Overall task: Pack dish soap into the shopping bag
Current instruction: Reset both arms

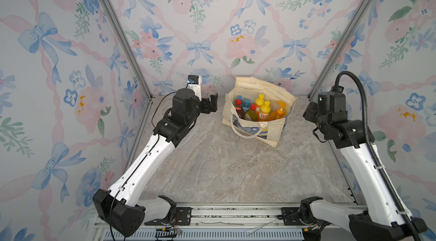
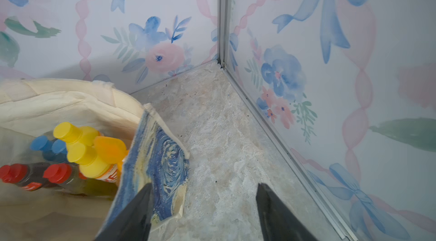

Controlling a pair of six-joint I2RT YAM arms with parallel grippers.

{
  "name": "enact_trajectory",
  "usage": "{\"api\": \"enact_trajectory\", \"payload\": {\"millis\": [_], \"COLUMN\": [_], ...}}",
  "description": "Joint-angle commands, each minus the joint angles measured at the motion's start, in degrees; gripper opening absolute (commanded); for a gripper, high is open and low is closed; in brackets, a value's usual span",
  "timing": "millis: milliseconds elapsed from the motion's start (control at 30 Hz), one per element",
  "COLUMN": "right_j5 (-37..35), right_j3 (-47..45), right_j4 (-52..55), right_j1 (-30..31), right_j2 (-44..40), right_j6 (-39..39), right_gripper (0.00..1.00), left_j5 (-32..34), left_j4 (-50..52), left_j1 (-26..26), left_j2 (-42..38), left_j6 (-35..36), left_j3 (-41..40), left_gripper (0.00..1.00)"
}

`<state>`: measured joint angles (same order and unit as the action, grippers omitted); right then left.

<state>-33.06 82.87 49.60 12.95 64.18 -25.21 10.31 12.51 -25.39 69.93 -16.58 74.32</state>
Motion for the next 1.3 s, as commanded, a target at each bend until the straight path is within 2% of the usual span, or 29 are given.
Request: {"api": "enact_trajectory", "payload": {"millis": [0,33,133,233,333,400,500,633,833,967,1267], "right_j5": [-4.28,-4.58,-5.85,-5.78,-5.41,-4.68,-3.10,-1.00,3.60,10.05,21.71], "right_j3": [-12.42,-16.57,-26.24,-34.65,-42.11,-46.36,-53.37,-60.01,-63.10,-63.81,-61.93], "right_j4": [-6.64,-9.25,-16.96,-27.45,-38.74,-46.72,-61.55,-77.98,-92.09,-98.82,-100.88], "right_j1": [-1.35,-1.54,-2.19,-1.91,-1.05,-0.91,-0.92,-1.17,-2.99,-5.79,-9.43], "right_j2": [-5.06,-7.26,-11.53,-13.28,-13.30,-12.47,-9.85,-4.28,4.17,8.43,10.67], "right_j6": [-1.68,-1.61,-0.73,5.08,10.57,13.28,18.14,23.84,26.82,25.52,24.79], "right_gripper": [0.89,0.97,0.97,0.97,0.97,0.97,0.97,0.97,0.97,0.97,0.96], "left_j5": [10.87,12.03,14.82,19.51,20.48,18.74,12.08,6.85,1.66,-0.69,-4.29], "left_j4": [-4.52,-7.45,-13.24,-21.51,-30.94,-35.24,-42.24,-53.77,-67.11,-73.91,-88.12], "left_j1": [3.18,4.06,6.27,7.07,9.43,12.41,17.30,21.27,24.07,24.24,23.29], "left_j2": [-4.86,-7.29,-11.82,-14.26,-14.57,-13.55,-11.66,-8.94,-2.71,3.91,19.05], "left_j6": [-1.54,-0.76,0.08,4.31,8.71,8.52,8.64,12.14,12.00,12.74,14.91], "left_j3": [-12.20,-16.84,-26.91,-36.60,-44.74,-48.59,-53.69,-59.91,-64.32,-64.74,-64.59], "left_gripper": [0.97,0.97,0.98,0.98,0.98,0.98,0.98,0.98,0.98,0.98,0.98]}}
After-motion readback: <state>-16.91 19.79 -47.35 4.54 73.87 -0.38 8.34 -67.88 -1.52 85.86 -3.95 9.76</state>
